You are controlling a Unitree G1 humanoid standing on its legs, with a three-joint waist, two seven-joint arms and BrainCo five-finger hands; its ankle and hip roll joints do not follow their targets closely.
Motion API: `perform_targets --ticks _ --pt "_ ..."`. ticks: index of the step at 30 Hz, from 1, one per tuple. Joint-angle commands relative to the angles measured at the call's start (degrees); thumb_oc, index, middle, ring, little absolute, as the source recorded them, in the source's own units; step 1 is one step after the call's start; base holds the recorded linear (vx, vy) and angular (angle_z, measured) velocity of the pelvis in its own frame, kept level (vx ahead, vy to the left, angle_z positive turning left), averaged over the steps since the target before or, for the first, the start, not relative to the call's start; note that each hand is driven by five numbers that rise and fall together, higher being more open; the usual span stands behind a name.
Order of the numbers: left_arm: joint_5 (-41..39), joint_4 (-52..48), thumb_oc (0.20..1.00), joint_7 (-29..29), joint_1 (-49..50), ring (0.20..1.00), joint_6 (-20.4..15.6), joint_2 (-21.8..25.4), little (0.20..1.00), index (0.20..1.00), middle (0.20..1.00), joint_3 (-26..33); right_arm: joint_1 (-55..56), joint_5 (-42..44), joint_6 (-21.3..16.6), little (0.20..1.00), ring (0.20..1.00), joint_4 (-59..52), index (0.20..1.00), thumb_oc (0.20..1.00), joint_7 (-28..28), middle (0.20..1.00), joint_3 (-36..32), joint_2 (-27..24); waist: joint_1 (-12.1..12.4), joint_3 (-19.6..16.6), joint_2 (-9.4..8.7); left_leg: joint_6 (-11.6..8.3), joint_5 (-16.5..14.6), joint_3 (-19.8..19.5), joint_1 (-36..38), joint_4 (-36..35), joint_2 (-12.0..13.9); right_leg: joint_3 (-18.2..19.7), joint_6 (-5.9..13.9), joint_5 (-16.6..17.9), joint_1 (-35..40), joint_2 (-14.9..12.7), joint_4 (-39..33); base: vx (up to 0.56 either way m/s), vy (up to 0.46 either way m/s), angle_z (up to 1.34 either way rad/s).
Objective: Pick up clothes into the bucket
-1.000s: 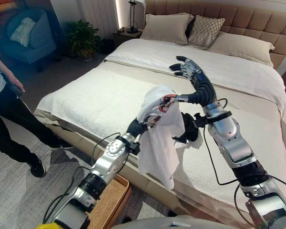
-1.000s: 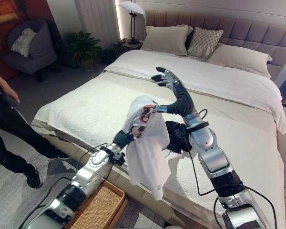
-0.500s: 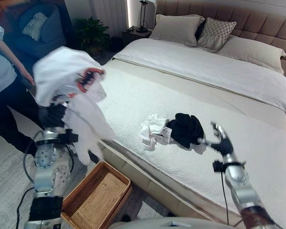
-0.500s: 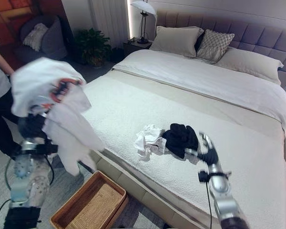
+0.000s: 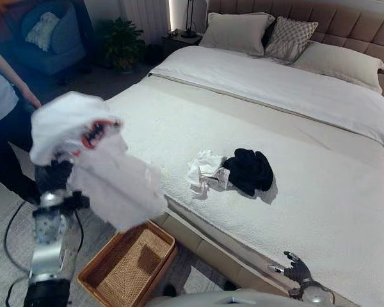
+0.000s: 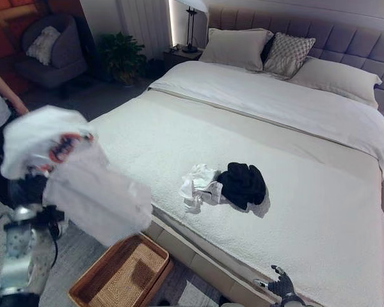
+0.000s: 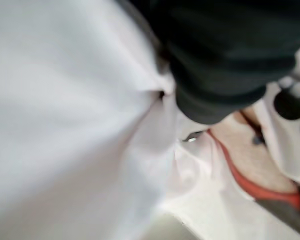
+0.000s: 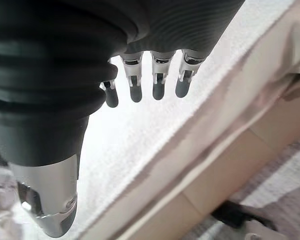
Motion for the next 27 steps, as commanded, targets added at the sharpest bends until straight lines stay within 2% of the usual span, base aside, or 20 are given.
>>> perform_targets --ticks 1,5,7,16,17,18,23,24,25,27 --pt "6.8 5.6 0.2 5.5 -3.1 0.2 -2.0 3.7 0.2 0.2 0.2 5.5 -2.6 -1.9 -1.7 1.0 1.0 0.6 1.0 1.0 -0.9 1.0 1.7 -1.0 0.2 0.7 -3.6 0.56 -4.5 0.8 -5.1 7.8 -2.6 -0.7 1.36 -2.3 -2.0 -1.1 4.2 -0.04 0.019 0.01" --pt "9.0 11.4 0.2 7.0 -4.1 0.2 -1.1 6.4 0.2 0.2 0.2 5.0 -2.8 -2.0 -1.6 1.0 1.0 2.5 1.0 1.0 -1.7 1.0 1.5 -1.6 0.1 1.9 -4.2 0.52 -4.3 0.6 -7.2 8.7 -2.6 -0.7 1.47 -2.0 -3.9 -1.0 4.8 -0.06 0.006 0.02" --pt "8.4 19.8 0.2 8.3 -7.0 0.2 -1.2 9.6 0.2 0.2 0.2 4.4 -3.4 -1.3 -2.0 1.0 1.0 2.8 1.0 1.0 -2.4 1.0 1.5 -2.4 -0.3 4.0 -5.0 0.55 -3.9 0.6 -9.7 9.5 -2.5 -0.2 1.63 -1.2 -6.6 -0.8 5.3 -0.15 0.011 0.01" --pt "3.8 26.3 0.2 10.6 -12.4 0.2 -2.8 11.6 0.2 0.2 0.2 2.4 -5.6 0.5 -3.3 1.0 1.0 0.2 1.0 1.0 -4.4 1.0 3.3 -2.2 -0.9 8.1 -6.25 0.47 -2.7 1.1 -16.9 11.4 -2.0 1.1 1.8 0.7 -14.2 -0.9 6.8 -0.08 0.023 -0.03" --pt "2.7 27.5 0.2 11.1 -13.5 0.2 -3.2 11.5 0.2 0.2 0.2 1.6 -6.5 0.6 -3.6 1.0 1.0 -1.6 1.0 1.0 -4.8 1.0 4.2 -2.6 -1.1 10.1 -6.35 0.64 -3.0 1.1 -18.9 13.3 -2.2 1.7 1.69 0.6 -16.2 -1.3 8.3 -0.04 0.062 -0.05" --pt "2.7 27.6 0.2 11.1 -13.6 0.2 -3.2 11.6 0.2 0.2 0.2 1.6 -6.5 0.6 -3.6 1.0 1.0 -1.6 1.0 1.0 -4.8 1.0 4.1 -2.6 -1.1 10.1 -6.33 0.65 -3.0 1.1 -19.1 13.5 -2.2 1.7 1.7 0.5 -16.4 -1.3 8.5 -0.07 0.062 -0.08" --pt "0.9 29.7 0.2 12.6 -17.6 0.2 -4.0 12.8 0.2 0.2 0.2 -0.7 -9.8 1.5 -4.5 1.0 1.0 -4.3 1.0 1.0 -6.6 1.0 5.8 -4.3 -1.8 15.3 -6.58 1.9 -5.1 1.1 -27.4 22.0 -3.3 3.4 0.96 -0.8 -24.0 -1.7 15.1 -0.1 0.051 -0.08" --pt "0.8 29.8 0.2 12.6 -17.7 0.2 -4.0 12.8 0.2 0.2 0.2 -0.7 -9.8 1.5 -4.5 1.0 1.0 -4.3 1.0 1.0 -6.6 1.0 5.8 -4.3 -1.8 15.2 -6.55 1.91 -5.3 1.1 -27.8 22.3 -3.3 3.4 0.97 -0.9 -24.3 -1.7 15.3 -0.07 0.067 -0.04" --pt "1.1 31.2 0.2 13.3 -19.7 0.2 -3.8 14.1 0.2 0.2 0.2 -1.9 -10.5 1.9 -5.2 1.0 1.0 -6.5 1.0 1.0 -7.4 1.0 5.8 -5.2 -2.1 16.8 -6.52 2.51 -6.9 0.9 -31.8 26.8 -3.6 3.9 0.65 -2.0 -28.2 -1.7 19.0 -0.06 0.059 -0.05" --pt "1.6 32.3 0.2 14.1 -21.2 0.2 -3.4 15.2 0.2 0.2 0.2 -3.1 -11.2 2.5 -5.6 1.0 1.0 -7.3 1.0 1.0 -8.1 1.0 5.8 -5.7 -2.4 18.0 -6.47 2.95 -7.8 0.6 -35.2 29.7 -4.0 4.6 0.39 -2.7 -31.2 -1.6 21.7 -0.08 0.064 -0.05"
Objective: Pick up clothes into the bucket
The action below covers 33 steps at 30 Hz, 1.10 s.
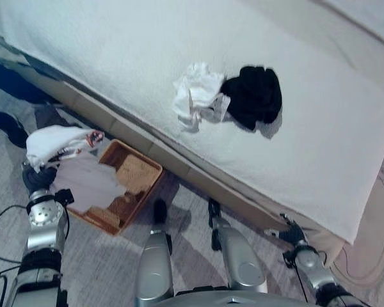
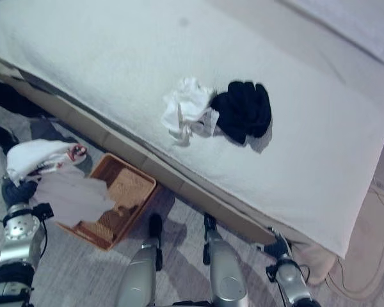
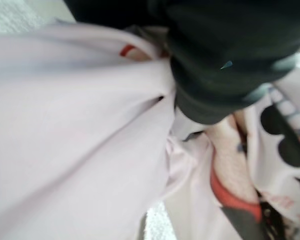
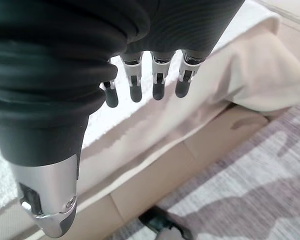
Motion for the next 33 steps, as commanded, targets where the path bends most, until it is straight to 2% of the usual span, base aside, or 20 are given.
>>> perform_targets --ticks 1,2,8,14,15,16,19,22,24,27,33 --pt "-0.5 1.0 0.2 3.3 0.6 0.2 -3.0 6.0 0.2 0.2 0.2 0.4 2.6 2.3 -1.9 1.0 1.0 -2.4 1.0 1.0 -2.6 1.0 2.8 -2.3 -1.7 -3.2 -2.2 3.7 -3.6 0.3 -5.8 8.4 -3.2 1.6 1.52 0.1 -1.5 -1.4 1.7 -0.09 0.066 0.02" --pt "-0.6 1.9 0.2 3.5 -1.2 0.2 -2.6 7.2 0.2 0.2 0.2 -0.7 1.8 3.2 -2.2 1.0 1.0 -2.9 1.0 1.0 -3.3 1.0 2.6 -3.0 -2.0 -2.3 -2.11 4.0 -4.4 0.1 -8.9 11.2 -3.5 1.8 1.32 -0.7 -4.5 -1.3 4.4 -0.06 0.046 0.07" --pt "0.5 3.1 0.2 4.4 -6.2 0.2 -0.9 10.1 0.2 0.2 0.2 -4.0 0.2 4.4 -2.9 1.0 1.0 -6.4 1.0 1.0 -4.9 1.0 1.8 -5.0 -2.5 0.3 -1.89 4.15 -5.4 -0.8 -16.1 16.2 -3.8 2.0 1.03 -2.0 -11.4 -1.7 9.6 -0.05 0.025 0.04" --pt "1.4 3.1 0.2 4.9 -11.3 0.2 0.6 11.2 0.2 0.2 0.2 -7.9 -2.5 4.8 -2.8 1.0 1.0 -7.7 1.0 1.0 -6.9 1.0 1.8 -6.2 -2.6 2.1 -1.95 3.57 -4.3 -1.5 -20.4 16.1 -3.9 0.6 1.06 -1.7 -15.5 -2.1 9.8 -0.02 -0.012 0.11" --pt "2.0 4.0 0.736 5.0 -12.1 0.736 1.7 11.2 0.736 0.736 0.736 -8.8 -3.0 5.0 -2.8 1.0 1.0 -8.5 1.0 1.0 -7.4 1.0 1.8 -6.3 -2.7 2.1 -1.98 3.51 -4.1 -1.6 -21.0 15.7 -3.8 0.4 1.11 -1.6 -16.1 -2.2 9.7 0.0 -0.019 0.06" --pt "1.7 5.6 1.0 3.9 -13.7 1.0 3.2 10.8 1.0 1.0 1.0 -10.1 -3.7 4.9 -2.6 1.0 1.0 -10.2 1.0 1.0 -7.9 1.0 1.5 -6.8 -2.9 2.1 -1.98 3.42 -3.8 -1.5 -21.7 15.2 -3.7 0.2 1.19 -1.5 -16.7 -2.3 9.2 0.0 -0.003 0.05" --pt "2.3 4.9 1.0 4.7 -14.2 1.0 3.6 10.8 1.0 1.0 1.0 -10.3 -4.2 4.5 -2.7 1.0 1.0 -12.8 1.0 1.0 -9.1 1.0 0.9 -7.2 -3.0 2.1 -1.84 3.4 -3.6 -1.5 -22.3 14.8 -3.7 0.1 1.2 -1.3 -17.7 -2.2 9.2 0.01 0.011 0.11" --pt "4.3 4.3 1.0 5.5 -13.9 1.0 5.0 10.0 1.0 1.0 1.0 -9.7 -4.7 2.7 -4.2 1.0 1.0 -21.8 1.0 1.0 -12.8 1.0 -1.9 -7.4 -3.4 2.1 -1.5 3.44 -3.1 -1.1 -22.7 13.7 -3.6 0.2 1.31 -1.0 -18.6 -2.1 8.5 0.01 0.016 -0.03" --pt "4.8 4.3 1.0 5.8 -14.0 1.0 5.2 10.2 1.0 1.0 1.0 -9.5 -4.5 1.9 -4.6 1.0 1.0 -24.1 1.0 1.0 -13.3 1.0 -2.5 -7.6 -3.5 2.1 -1.41 3.44 -3.0 -1.0 -22.6 13.4 -3.6 0.3 1.37 -1.0 -18.7 -2.1 8.4 0.01 0.009 -0.08" --pt "7.6 2.7 1.0 6.1 -12.9 1.0 5.5 10.1 1.0 1.0 1.0 -8.8 -4.0 -2.5 -6.5 1.0 1.0 -33.7 1.0 1.0 -16.3 1.0 -5.6 -8.9 -3.7 2.1 -0.93 3.4 -3.0 -0.9 -22.0 12.6 -3.6 0.4 1.46 -1.2 -18.6 -2.2 8.3 0.01 -0.005 -0.05" --pt "14.4 -2.7 1.0 5.6 -8.9 1.0 6.1 8.8 1.0 1.0 1.0 -9.4 -6.6 -4.1 -7.4 1.0 1.0 -39.0 1.0 1.0 -18.4 1.0 -9.3 -10.1 -2.9 2.1 0.1 3.19 -2.3 -1.1 -20.3 10.6 -3.9 0.1 1.45 -1.4 -17.6 -2.5 8.0 0.0 -0.01 0.0"
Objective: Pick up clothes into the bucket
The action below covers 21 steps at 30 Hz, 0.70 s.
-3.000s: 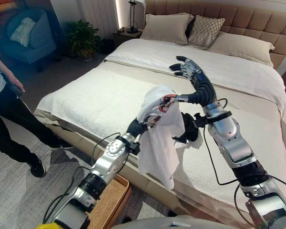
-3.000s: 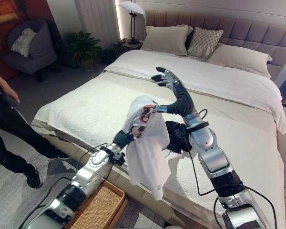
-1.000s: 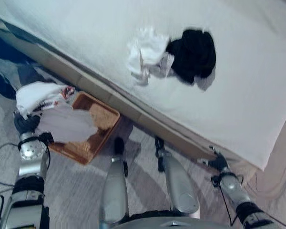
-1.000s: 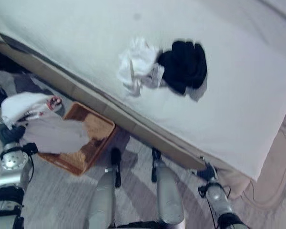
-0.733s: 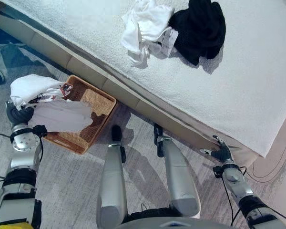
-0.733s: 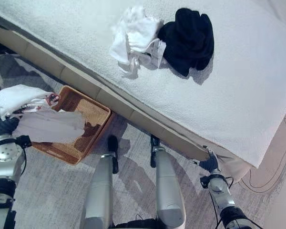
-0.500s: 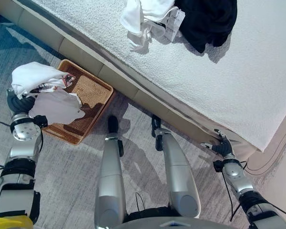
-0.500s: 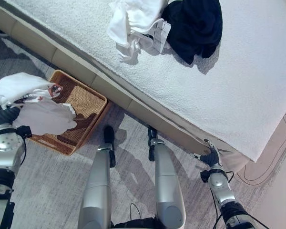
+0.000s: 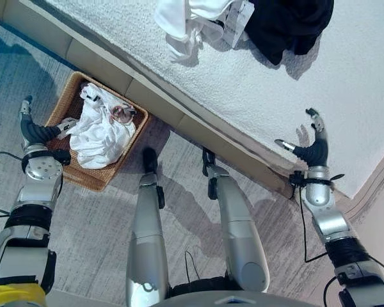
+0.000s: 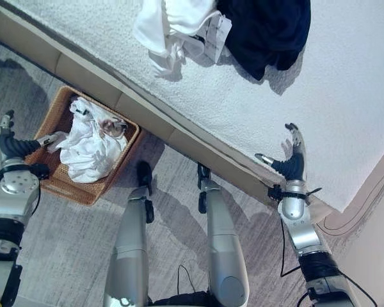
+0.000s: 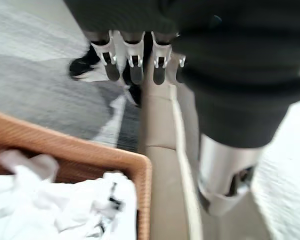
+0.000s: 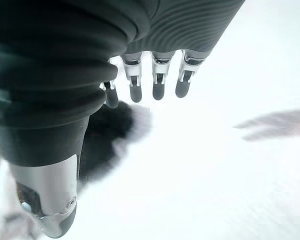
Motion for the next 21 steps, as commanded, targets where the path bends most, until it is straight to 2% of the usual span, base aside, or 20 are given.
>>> perform_targets --ticks 1,6,8,9,12,13,16,18,20,21 --pt "7.0 -1.6 1.0 1.2 2.2 1.0 -0.6 0.7 1.0 1.0 1.0 2.4 0.6 -1.3 -3.0 1.0 1.0 -4.5 1.0 1.0 -3.0 1.0 -4.1 -3.9 0.2 -1.0 2.15 2.02 -1.2 0.8 0.5 0.6 -2.3 0.1 2.37 1.1 3.3 -0.8 -4.1 0.0 -0.03 0.04" --pt "7.3 -4.4 1.0 -0.2 5.9 1.0 -1.9 -3.9 1.0 1.0 1.0 1.1 -5.6 -0.2 -2.7 1.0 1.0 -2.6 1.0 1.0 -3.8 1.0 -4.4 -5.2 1.7 -1.0 3.62 1.41 0.8 0.8 4.8 -4.6 -2.2 -0.2 2.47 1.9 6.5 -1.2 -6.9 0.0 -0.039 0.04" --pt "5.6 -3.4 1.0 -1.3 6.9 1.0 -3.5 -8.0 1.0 1.0 1.0 -1.4 -11.9 0.0 -1.7 1.0 1.0 0.6 1.0 1.0 -4.0 1.0 -2.5 -7.1 2.9 -1.0 4.89 0.88 2.9 0.8 9.2 -9.8 -1.8 -0.8 2.62 2.9 10.1 -1.0 -10.3 0.01 -0.056 0.04" --pt "5.6 -3.4 1.0 -1.3 6.9 1.0 -3.5 -8.1 1.0 1.0 1.0 -1.3 -12.0 0.0 -1.7 1.0 1.0 0.7 1.0 1.0 -4.1 1.0 -2.4 -7.2 2.9 -1.0 4.95 0.87 3.0 0.8 9.4 -10.0 -1.8 -0.8 2.62 3.0 10.2 -1.0 -10.4 0.01 -0.04 0.01" --pt "-0.3 -3.0 1.0 -5.0 9.0 1.0 -6.8 -13.2 1.0 1.0 1.0 -4.4 -20.9 0.6 -0.3 1.0 1.0 6.2 1.0 1.0 -3.9 1.0 0.9 -11.1 4.3 -1.0 6.76 0.17 6.4 0.4 16.7 -18.2 -1.0 -1.8 2.86 4.0 15.7 -0.6 -14.5 0.02 -0.072 0.06" --pt "-0.3 -2.9 1.0 -5.0 9.1 1.0 -6.8 -13.2 1.0 1.0 1.0 -4.3 -21.1 0.6 -0.4 1.0 1.0 6.3 1.0 1.0 -3.9 1.0 1.0 -11.1 4.2 -1.0 6.81 0.16 6.5 0.3 16.8 -18.4 -1.0 -1.8 2.86 4.0 15.9 -0.6 -14.6 0.03 -0.067 0.04" --pt "-2.9 1.8 1.0 -6.4 9.8 1.0 -7.8 -18.6 1.0 1.0 1.0 -7.7 -32.8 2.3 1.6 1.0 1.0 18.2 1.0 1.0 -4.0 1.0 6.4 -15.4 6.1 -2.6 8.0 -0.63 9.2 -0.1 21.0 -24.0 -0.3 -2.6 2.65 3.4 18.4 -0.3 -15.3 0.04 -0.083 0.02" --pt "-3.4 2.4 1.0 -6.6 10.0 1.0 -7.8 -19.6 1.0 1.0 1.0 -8.1 -36.1 3.3 2.1 1.0 1.0 21.3 1.0 1.0 -3.6 1.0 8.1 -16.5 6.5 -3.1 8.22 -0.67 9.7 0.0 21.2 -24.8 -0.3 -2.8 2.59 3.5 18.3 -0.3 -15.3 0.02 -0.059 0.05" --pt "-5.1 5.1 1.0 -7.5 11.3 1.0 -8.2 -21.9 1.0 1.0 1.0 -10.3 -45.4 7.1 3.4 1.0 1.0 31.8 1.0 1.0 -1.8 1.0 13.3 -19.5 7.6 -3.7 8.44 -0.44 9.3 -0.1 21.9 -24.4 -0.5 -2.7 2.39 2.8 18.4 -0.7 -14.1 0.03 -0.055 0.09" --pt "-5.1 5.1 1.0 -7.6 11.2 1.0 -8.2 -22.0 1.0 1.0 1.0 -10.2 -45.7 7.2 3.3 1.0 1.0 32.0 1.0 1.0 -1.7 1.0 13.5 -19.5 7.5 -3.7 8.53 -0.43 9.5 -0.1 21.6 -24.4 -0.5 -2.7 2.4 3.2 18.2 -0.6 -14.3 0.03 -0.055 0.05"
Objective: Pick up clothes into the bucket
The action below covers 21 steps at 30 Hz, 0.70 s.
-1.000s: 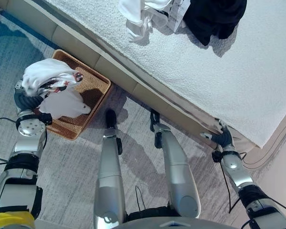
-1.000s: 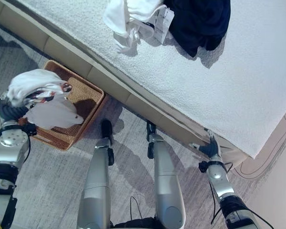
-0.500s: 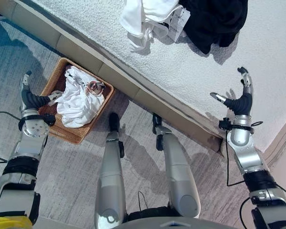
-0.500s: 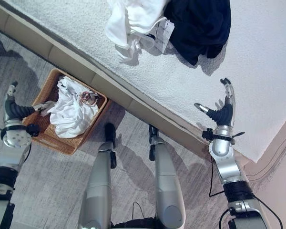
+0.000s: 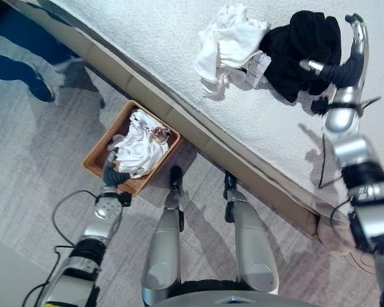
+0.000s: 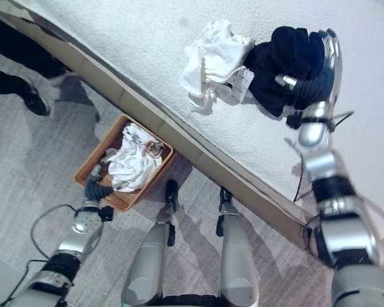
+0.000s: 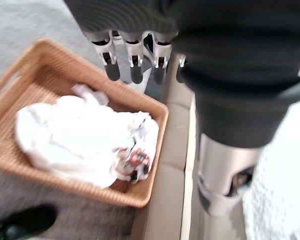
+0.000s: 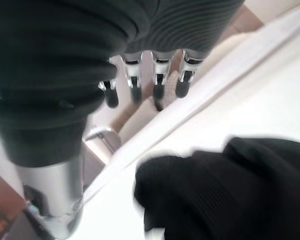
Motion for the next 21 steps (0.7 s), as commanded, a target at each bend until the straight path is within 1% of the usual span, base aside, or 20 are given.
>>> perform_targets --ticks 1,4,5,8,9,12,14,15,17,19,21 --pt "-3.1 2.0 1.0 -1.1 1.2 1.0 -2.6 0.2 1.0 1.0 1.0 -3.1 -7.8 5.0 1.1 1.0 1.0 8.0 1.0 1.0 1.5 1.0 5.9 -6.3 0.2 -2.8 0.32 1.27 -1.9 0.5 -0.7 1.8 -1.8 0.1 1.58 0.6 1.3 -0.8 -1.6 0.02 -0.022 0.04" --pt "-3.4 2.8 1.0 -2.7 3.3 1.0 -2.5 -1.3 1.0 1.0 1.0 -5.8 -16.6 6.8 2.3 1.0 1.0 18.9 1.0 1.0 4.5 1.0 12.4 -8.0 1.1 -2.7 1.01 1.41 -2.1 0.5 -1.5 2.7 -2.1 0.3 1.5 0.4 0.6 -0.7 -0.8 0.03 -0.031 0.06" --pt "-3.5 3.3 1.0 -3.1 3.7 1.0 -2.4 -1.9 1.0 1.0 1.0 -6.7 -18.2 7.5 2.5 1.0 1.0 21.7 1.0 1.0 5.2 1.0 13.4 -8.2 1.4 -2.8 1.21 1.39 -2.1 0.4 -1.8 2.8 -2.1 0.4 1.42 0.3 0.3 -0.7 -0.6 0.04 -0.044 0.1" --pt "-3.4 3.9 1.0 -4.0 5.1 1.0 -1.9 -3.1 1.0 1.0 1.0 -8.9 -22.2 7.7 3.5 1.0 1.0 27.5 1.0 1.0 7.0 1.0 16.8 -9.9 2.0 -2.6 1.79 1.23 -1.8 -0.3 -2.8 2.7 -2.0 -0.1 1.31 -0.3 -1.2 -0.8 0.7 0.02 -0.058 0.13" --pt "-3.5 3.7 1.0 -4.1 5.6 1.0 -1.8 -3.6 1.0 1.0 1.0 -10.1 -23.8 7.0 4.3 1.0 1.0 29.6 1.0 1.0 7.8 1.0 19.1 -11.0 2.4 -2.0 1.94 1.2 -1.8 -0.5 -3.9 3.3 -2.2 -0.2 1.2 -0.6 -2.5 -0.8 2.2 0.0 -0.048 0.12" --pt "-3.3 3.8 1.0 -4.3 5.5 1.0 -1.4 -4.0 1.0 1.0 1.0 -11.2 -25.2 6.3 5.3 1.0 1.0 32.4 1.0 1.0 9.3 1.0 21.1 -12.1 2.6 -1.3 2.06 1.31 -2.3 -1.0 -5.2 4.7 -2.6 -0.2 0.96 -1.3 -3.7 -0.8 3.8 0.0 -0.043 0.08" --pt "-3.0 3.1 1.0 -4.4 5.8 1.0 -1.2 -4.3 1.0 1.0 1.0 -12.2 -26.1 6.2 5.8 1.0 1.0 34.2 1.0 1.0 10.2 1.0 22.0 -12.7 2.6 -0.4 2.23 1.44 -3.1 -1.4 -6.8 7.0 -3.2 0.0 0.74 -1.9 -5.1 -1.2 5.5 -0.01 -0.038 0.09" --pt "-3.7 2.5 1.0 -4.6 6.0 1.0 -1.1 -4.3 1.0 1.0 1.0 -12.7 -26.6 5.4 6.2 1.0 1.0 35.5 1.0 1.0 11.6 1.0 23.4 -13.4 2.7 -0.1 2.4 1.61 -4.2 -1.5 -9.5 10.0 -4.0 0.6 0.45 -2.3 -7.6 -1.3 7.7 -0.01 -0.022 0.11" --pt "-3.7 1.9 1.0 -4.6 6.0 1.0 -1.1 -4.3 1.0 1.0 1.0 -12.8 -26.9 5.6 6.3 1.0 1.0 35.9 1.0 1.0 11.5 1.0 23.4 -13.7 2.7 -0.1 2.44 1.63 -4.5 -1.5 -10.4 10.6 -4.1 0.7 0.39 -2.5 -8.2 -1.5 7.9 0.0 -0.011 0.14" --pt "-4.8 0.1 1.0 -4.5 6.0 1.0 -1.2 -4.1 1.0 1.0 1.0 -13.2 -26.8 5.6 6.4 1.0 1.0 36.6 1.0 1.0 12.9 1.0 24.2 -14.0 3.0 -0.1 2.79 1.9 -5.2 -1.5 -13.9 12.9 -4.7 1.0 0.21 -2.6 -11.6 -1.5 9.6 0.0 -0.006 0.09" --pt "-5.1 -0.8 1.0 -4.5 6.0 1.0 -1.3 -4.0 1.0 1.0 1.0 -13.1 -26.8 5.8 6.3 1.0 1.0 36.5 1.0 1.0 13.1 1.0 24.4 -14.0 3.1 -0.1 2.83 1.9 -5.3 -1.4 -15.1 13.7 -4.8 1.2 0.22 -2.7 -12.6 -1.6 10.3 0.0 0.0 0.0"
